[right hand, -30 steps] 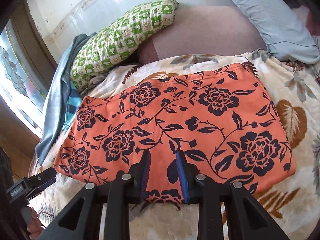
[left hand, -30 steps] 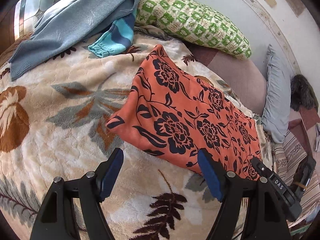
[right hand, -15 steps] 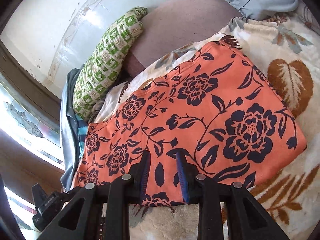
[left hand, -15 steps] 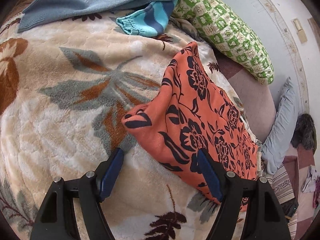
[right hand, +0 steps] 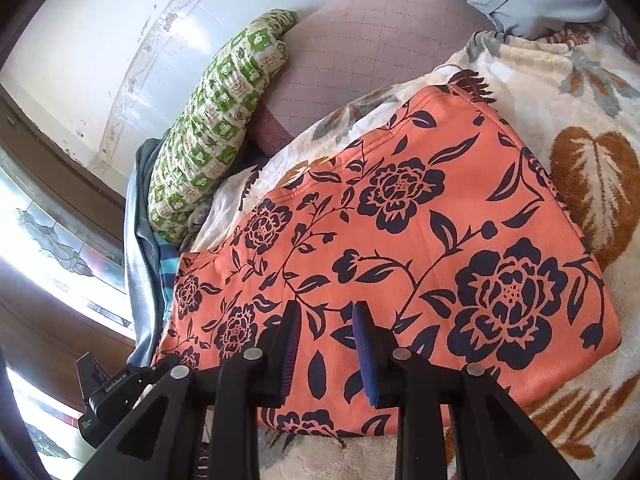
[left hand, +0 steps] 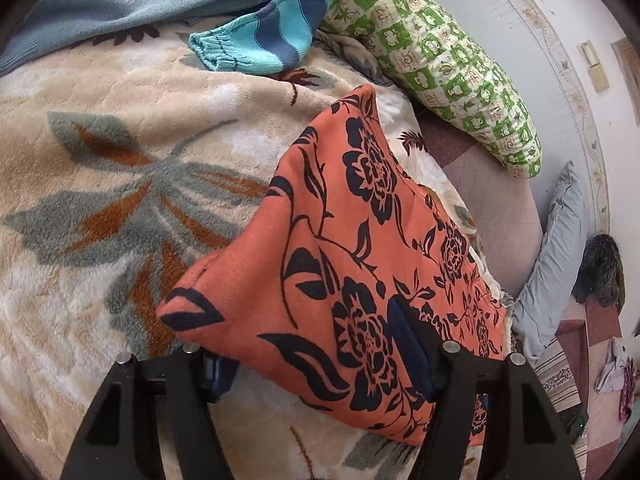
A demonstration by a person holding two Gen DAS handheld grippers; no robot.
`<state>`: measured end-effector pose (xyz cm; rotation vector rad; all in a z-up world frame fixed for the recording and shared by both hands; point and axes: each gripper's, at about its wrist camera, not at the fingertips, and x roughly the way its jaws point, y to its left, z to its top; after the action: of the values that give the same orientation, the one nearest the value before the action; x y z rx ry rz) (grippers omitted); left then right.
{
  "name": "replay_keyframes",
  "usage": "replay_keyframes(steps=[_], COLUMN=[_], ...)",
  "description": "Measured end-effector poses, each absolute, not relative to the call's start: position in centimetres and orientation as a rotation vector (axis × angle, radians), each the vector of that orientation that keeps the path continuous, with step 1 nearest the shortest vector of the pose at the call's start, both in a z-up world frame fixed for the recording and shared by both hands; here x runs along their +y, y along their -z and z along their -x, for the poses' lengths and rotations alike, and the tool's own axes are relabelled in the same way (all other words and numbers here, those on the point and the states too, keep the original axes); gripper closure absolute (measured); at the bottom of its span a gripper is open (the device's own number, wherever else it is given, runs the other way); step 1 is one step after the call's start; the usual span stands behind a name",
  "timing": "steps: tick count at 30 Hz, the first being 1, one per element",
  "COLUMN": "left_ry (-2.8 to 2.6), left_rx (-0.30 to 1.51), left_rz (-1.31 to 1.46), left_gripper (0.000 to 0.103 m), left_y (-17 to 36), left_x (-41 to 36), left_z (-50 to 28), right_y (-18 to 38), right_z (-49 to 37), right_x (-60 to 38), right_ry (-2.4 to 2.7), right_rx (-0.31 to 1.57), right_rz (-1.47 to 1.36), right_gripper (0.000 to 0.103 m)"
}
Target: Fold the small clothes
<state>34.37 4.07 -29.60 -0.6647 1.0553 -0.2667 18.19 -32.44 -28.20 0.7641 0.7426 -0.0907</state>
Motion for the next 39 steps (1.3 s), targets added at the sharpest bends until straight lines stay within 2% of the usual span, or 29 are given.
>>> replay_keyframes(steps=[3,4,5,6,8,14,19,24,30,35,39], left_ry=[0.248,0.239,0.222,0.214,0.231,0.300,0.358,0.446,0.574,0.752,0.753], left_rx=[1.026,1.014,1.005,1.004,1.003,0.932,0.832,0.800,0.789,0.822,0.941], left_rz=[0.636,0.621,0.603,0.580,0.580,0.501,0.407,0.322,0.221,0.128,0.003], left_gripper=[0.034,0.037,0.058,0.071,0.074,0.077,0.080,0.087,0.087,0.087,0.087], left_y=[29.3,29.2,29.2,29.2,29.6,28.1,24.1,19.6,16.2,18.4,24.9], left_x=[3.6,3.5,3.5,3.5,3.6,3.2,1.0,-4.9,-15.8,-27.3,-33.4], left_z=[-34.7,-34.8,-34.9,-35.2,-35.6,-34.9,-32.9,-30.1,-26.6,-22.9,-21.8], right_y=[28.9,29.1,29.2,29.3,29.5,30.6,29.7,29.2,28.3,28.5,29.2], right_z=[-18.8,-19.0,-19.1,-19.3,-19.5,-19.1,-17.6,-16.1,-13.4,-10.8,-9.2], right_x=[-32.7,-32.8,-32.8,-32.8,-32.9,-34.4,-38.8,-42.7,-47.6,-51.7,-54.6], right_ry=[0.089,0.088,0.088,0.087,0.085,0.096,0.133,0.145,0.172,0.183,0.186], right_rx=[0.762,0.767,0.772,0.778,0.792,0.827,0.729,0.665,0.551,0.470,0.438], right_rz=[-0.772,-0.772,-0.769,-0.763,-0.749,-0.786,-0.926,-1.026,-1.149,-1.259,-1.327], right_gripper=[0.073,0.073,0.073,0.073,0.073,0.073,0.073,0.073,0.072,0.072,0.072])
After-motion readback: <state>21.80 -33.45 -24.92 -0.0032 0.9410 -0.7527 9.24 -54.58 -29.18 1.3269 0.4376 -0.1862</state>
